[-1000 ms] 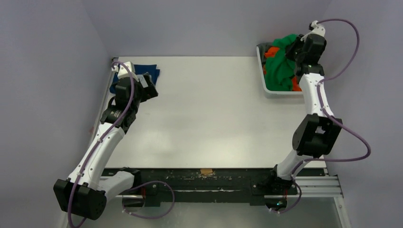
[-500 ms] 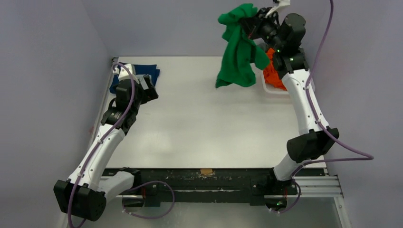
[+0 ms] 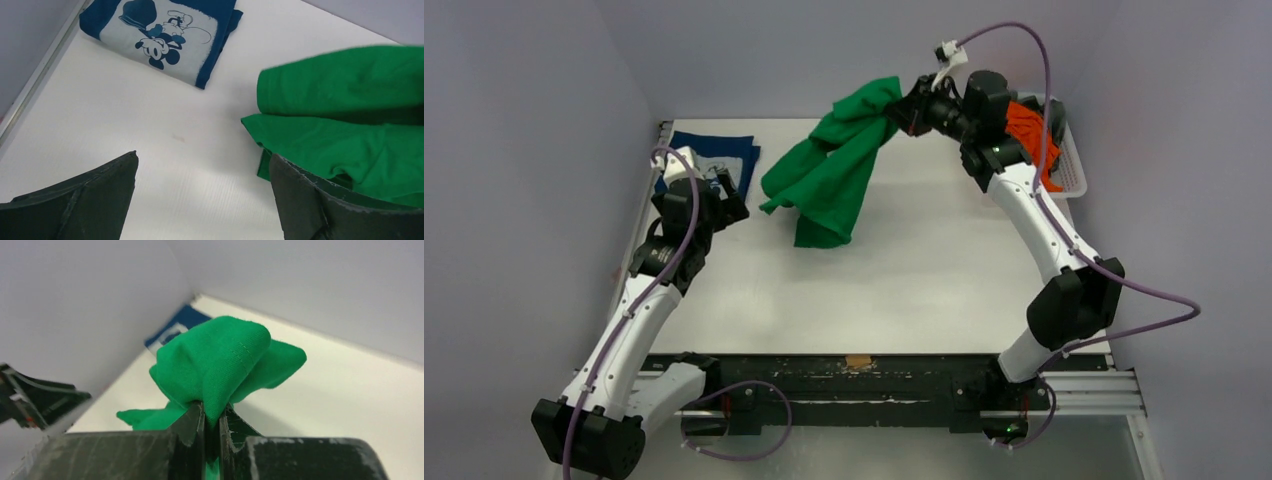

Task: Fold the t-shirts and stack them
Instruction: Move the tshirt to the center of the board, then flatten out the tshirt

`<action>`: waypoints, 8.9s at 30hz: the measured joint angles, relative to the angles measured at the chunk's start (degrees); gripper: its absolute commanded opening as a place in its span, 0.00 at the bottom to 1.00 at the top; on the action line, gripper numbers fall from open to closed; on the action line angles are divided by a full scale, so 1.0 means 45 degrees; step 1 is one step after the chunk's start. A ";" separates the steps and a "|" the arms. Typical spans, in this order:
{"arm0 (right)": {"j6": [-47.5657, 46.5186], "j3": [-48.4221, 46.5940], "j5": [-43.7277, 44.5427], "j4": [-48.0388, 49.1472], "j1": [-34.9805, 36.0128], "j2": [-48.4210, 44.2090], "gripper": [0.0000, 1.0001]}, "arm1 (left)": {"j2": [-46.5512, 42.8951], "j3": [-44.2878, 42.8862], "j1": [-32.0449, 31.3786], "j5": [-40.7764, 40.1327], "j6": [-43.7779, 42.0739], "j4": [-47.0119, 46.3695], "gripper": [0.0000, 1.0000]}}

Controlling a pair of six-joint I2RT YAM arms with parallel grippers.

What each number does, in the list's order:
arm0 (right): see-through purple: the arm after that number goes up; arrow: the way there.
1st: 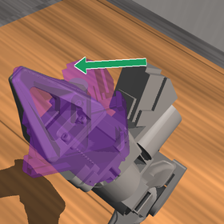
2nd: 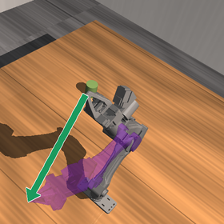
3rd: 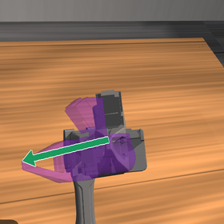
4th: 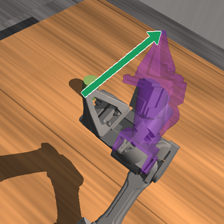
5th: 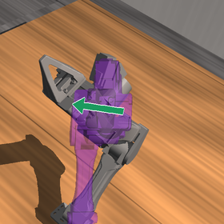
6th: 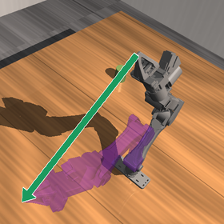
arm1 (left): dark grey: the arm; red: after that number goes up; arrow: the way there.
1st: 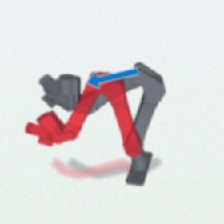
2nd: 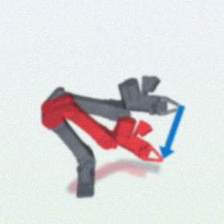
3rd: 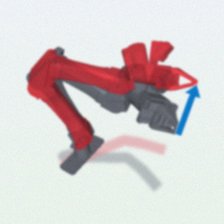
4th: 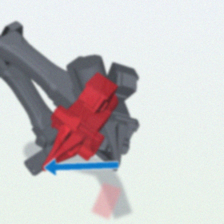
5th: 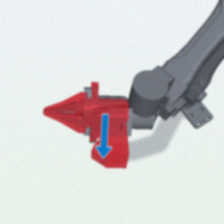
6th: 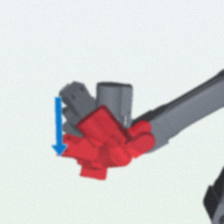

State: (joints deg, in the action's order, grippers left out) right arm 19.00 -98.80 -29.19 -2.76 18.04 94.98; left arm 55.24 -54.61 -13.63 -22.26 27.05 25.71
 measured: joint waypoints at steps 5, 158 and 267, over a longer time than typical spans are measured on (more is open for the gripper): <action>0.0219 0.4493 0.1719 -0.0714 -0.1345 -0.1282 0.62 | 0.0102 0.0024 0.0000 -0.0092 0.0316 0.0471 1.00; -0.1248 0.1545 0.6300 -0.1744 -0.0865 0.3555 0.66 | 1.0826 -0.8913 0.0656 0.4527 0.0544 0.2074 1.00; -0.1778 0.2443 0.6052 -0.4031 0.1972 0.3750 0.59 | 1.1472 -0.9126 -0.0801 0.7786 0.1418 0.4323 1.00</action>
State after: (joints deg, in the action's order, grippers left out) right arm 11.00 -87.81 -1.96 -20.91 26.92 111.85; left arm 106.87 -95.68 -17.23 12.78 33.43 45.17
